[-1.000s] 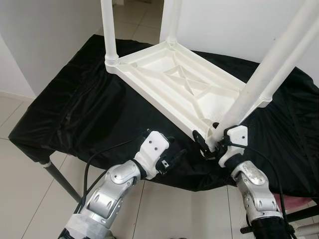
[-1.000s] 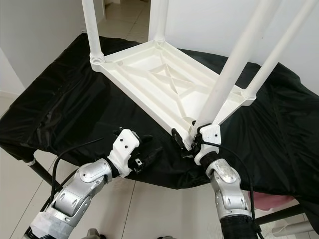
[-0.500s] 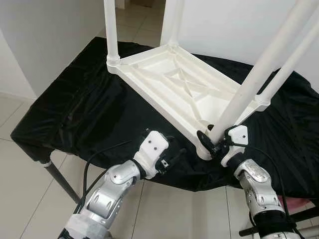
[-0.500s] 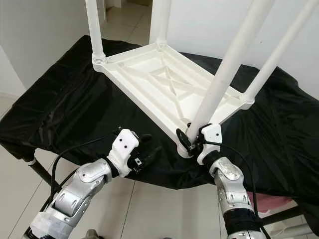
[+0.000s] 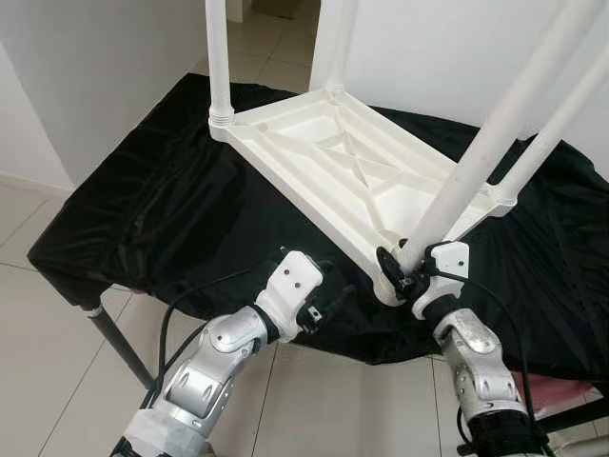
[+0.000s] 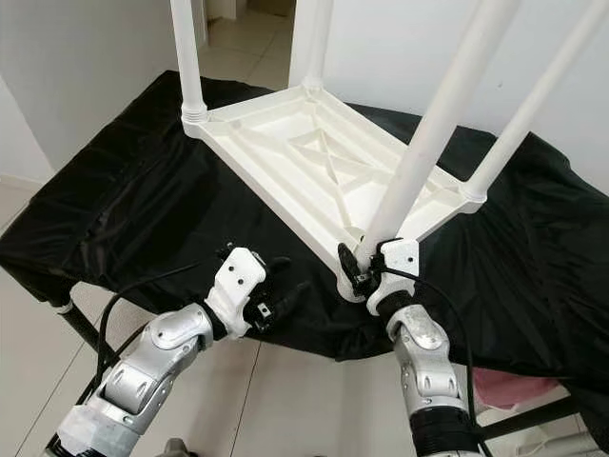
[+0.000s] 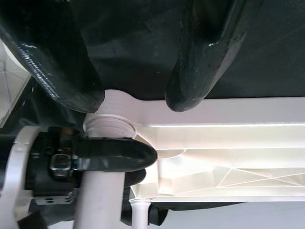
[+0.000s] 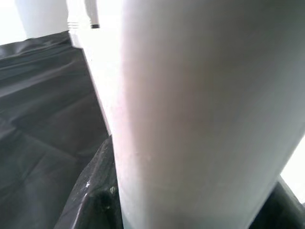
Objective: Building children table
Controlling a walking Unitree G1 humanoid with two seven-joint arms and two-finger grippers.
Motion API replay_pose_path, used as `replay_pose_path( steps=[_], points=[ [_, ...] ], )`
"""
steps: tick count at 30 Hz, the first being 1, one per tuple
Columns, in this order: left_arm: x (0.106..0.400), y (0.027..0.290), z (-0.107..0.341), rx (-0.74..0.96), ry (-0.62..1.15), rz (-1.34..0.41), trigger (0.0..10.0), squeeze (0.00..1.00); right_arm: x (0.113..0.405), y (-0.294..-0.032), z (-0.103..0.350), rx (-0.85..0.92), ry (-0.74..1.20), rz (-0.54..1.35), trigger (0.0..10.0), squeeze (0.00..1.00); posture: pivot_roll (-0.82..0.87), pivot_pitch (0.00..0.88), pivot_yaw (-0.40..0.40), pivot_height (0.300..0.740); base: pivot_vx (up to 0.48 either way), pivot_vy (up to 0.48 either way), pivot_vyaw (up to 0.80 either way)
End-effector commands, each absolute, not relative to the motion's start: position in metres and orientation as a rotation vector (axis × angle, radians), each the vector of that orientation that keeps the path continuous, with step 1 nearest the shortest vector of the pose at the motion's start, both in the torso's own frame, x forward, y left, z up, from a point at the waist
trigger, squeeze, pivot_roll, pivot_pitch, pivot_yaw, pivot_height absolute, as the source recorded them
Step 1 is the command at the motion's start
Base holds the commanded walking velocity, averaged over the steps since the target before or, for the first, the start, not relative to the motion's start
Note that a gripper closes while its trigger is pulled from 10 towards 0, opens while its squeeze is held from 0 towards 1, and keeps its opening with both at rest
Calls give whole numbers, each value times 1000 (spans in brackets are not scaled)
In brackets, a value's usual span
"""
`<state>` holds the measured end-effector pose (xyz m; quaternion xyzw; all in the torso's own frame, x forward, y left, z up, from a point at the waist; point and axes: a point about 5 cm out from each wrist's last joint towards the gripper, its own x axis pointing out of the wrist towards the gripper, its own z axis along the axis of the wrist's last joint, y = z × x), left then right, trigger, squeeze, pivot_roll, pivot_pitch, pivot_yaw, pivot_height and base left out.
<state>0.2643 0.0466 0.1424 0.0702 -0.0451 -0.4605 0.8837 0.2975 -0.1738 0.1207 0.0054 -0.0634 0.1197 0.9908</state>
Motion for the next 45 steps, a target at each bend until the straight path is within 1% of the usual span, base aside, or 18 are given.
replay_pose_path(
  steps=[1, 3, 4, 5, 7, 8, 9, 10, 11, 12, 13, 15, 27, 31, 32, 42, 43, 45],
  points=[
    [263, 43, 143, 153, -98, -997, 10000, 0, 294, -180, 112, 23, -80, 101, 10000, 0, 40, 63, -87, 740, 0, 0, 0],
    [263, 42, 143, 153, -99, -997, 10000, 0, 290, -172, 106, 29, -47, -11, 10000, 0, 40, 65, -86, 740, 0, 0, 0],
    [263, 42, 143, 153, -99, -997, 10000, 0, 290, -172, 106, 29, -47, -11, 10000, 0, 40, 65, -86, 740, 0, 0, 0],
    [263, 42, 143, 151, -100, -996, 10000, 0, 288, -167, 102, 18, -21, -82, 10000, 0, 40, 66, -86, 740, 0, 0, 0],
    [263, 42, 143, 151, -100, -996, 10000, 0, 287, -166, 101, 15, -13, -108, 10000, 0, 40, 66, -86, 740, 0, 0, 0],
    [263, 42, 143, 150, -101, -995, 10000, 0, 285, -164, 99, 26, -2, -196, 10000, 0, 39, 73, -87, 740, 0, 0, 0],
    [263, 42, 143, 150, -101, -995, 10000, 0, 285, -164, 99, 26, -2, -196, 10000, 0, 39, 73, -87, 740, 0, 0, 0],
    [263, 41, 144, 148, -102, -995, 10000, 0, 285, -161, 98, 45, 8, -257, 10000, 0, 42, 76, -91, 740, 0, 0, 0],
    [262, 40, 144, 145, -103, -994, 10000, 0, 286, -150, 99, 59, 8, -239, 10000, 0, 42, 79, -88, 740, 0, 0, 0],
    [262, 40, 144, 145, -103, -994, 10000, 0, 286, -150, 99, 59, 8, -239, 10000, 0, 42, 79, -88, 740, 0, 0, 0],
    [262, 40, 144, 140, -103, -994, 10000, 0, 288, -141, 103, 77, -11, -207, 10000, 0, 40, 81, -85, 740, 0, 0, 0],
    [262, 39, 144, 136, -102, -994, 10000, 0, 288, -136, 106, 92, -25, -170, 10000, 0, 40, 81, -85, 740, 0, 0, 0],
    [262, 38, 143, 136, -103, -995, 10000, 0, 285, -133, 109, 38, -26, -190, 10000, 0, 32, 83, -93, 740, 0, 0, 0],
    [263, 37, 144, 135, -106, -993, 10000, 0, 285, -132, 110, 47, -33, -181, 10000, 8, 33, 81, -97, 740, 0, 0, 0],
    [263, 38, 144, 134, -107, -990, 10000, 0, 286, -133, 112, 55, -50, -173, 10000, 1000, 34, 81, -98, 740, 0, 0, 0],
    [265, 40, 146, 136, -113, -978, 10000, 0, 283, -139, 121, 60, -111, -130, 10000, 1000, 38, 82, -105, 740, 0, 0, 0],
    [266, 40, 146, 135, -115, -970, 10000, 0, 278, -143, 118, 30, -108, -69, 10000, 1000, 36, 82, -110, 740, 0, 0, 0],
    [266, 40, 146, 133, -115, -967, 10000, 0, 276, -148, 116, 25, -103, -45, 10000, 1000, 29, 85, -110, 740, 0, 0, 0]
  ],
)
